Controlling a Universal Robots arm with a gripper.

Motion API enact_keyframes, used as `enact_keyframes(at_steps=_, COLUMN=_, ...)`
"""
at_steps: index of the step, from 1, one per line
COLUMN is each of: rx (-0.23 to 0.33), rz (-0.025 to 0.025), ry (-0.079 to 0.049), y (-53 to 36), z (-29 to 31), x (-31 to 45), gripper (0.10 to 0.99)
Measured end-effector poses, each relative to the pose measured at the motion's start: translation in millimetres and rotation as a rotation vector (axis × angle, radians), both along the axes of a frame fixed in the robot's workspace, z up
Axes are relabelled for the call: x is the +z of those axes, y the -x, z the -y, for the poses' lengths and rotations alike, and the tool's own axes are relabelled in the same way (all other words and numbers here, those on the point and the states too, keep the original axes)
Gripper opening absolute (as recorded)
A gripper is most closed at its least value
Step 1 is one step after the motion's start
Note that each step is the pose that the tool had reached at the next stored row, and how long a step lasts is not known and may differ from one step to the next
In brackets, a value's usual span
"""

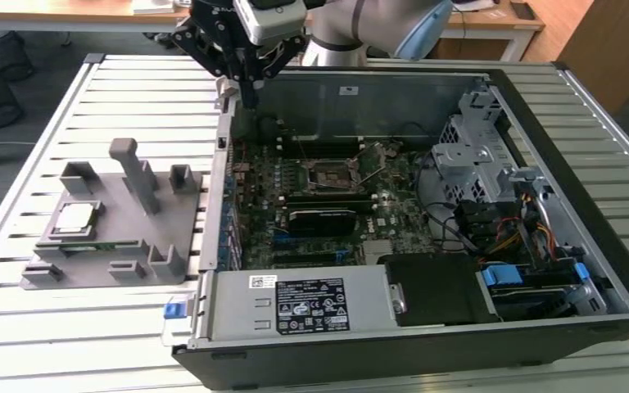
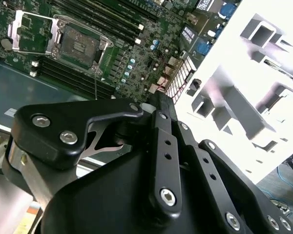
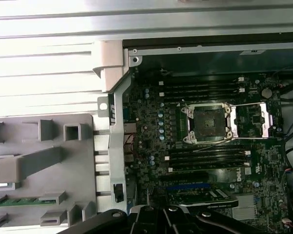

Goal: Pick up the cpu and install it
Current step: 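Reach for the cpu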

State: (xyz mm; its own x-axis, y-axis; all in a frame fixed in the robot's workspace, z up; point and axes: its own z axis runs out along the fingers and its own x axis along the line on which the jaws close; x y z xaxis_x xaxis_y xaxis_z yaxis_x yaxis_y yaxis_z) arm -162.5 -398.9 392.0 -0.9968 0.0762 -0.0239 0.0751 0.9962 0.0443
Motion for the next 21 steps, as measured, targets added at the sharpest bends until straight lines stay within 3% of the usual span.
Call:
enact_keyframes(at_steps=3, rx=0.000, rz=-0.0002, ry=0.000, y=2.8, z=0.0, x=-0.3, gripper=0.106)
enact_keyframes(at_steps=4, rx=0.000, rz=-0.0010, ry=0.000, y=10.5, z=0.0, x=-0.8, gripper=0.106)
enact_keyframes(at_steps=21, rx=0.000, rz=-0.0011, ry=0.000, y=46.5, z=0.0, x=-1.9, gripper=0.106)
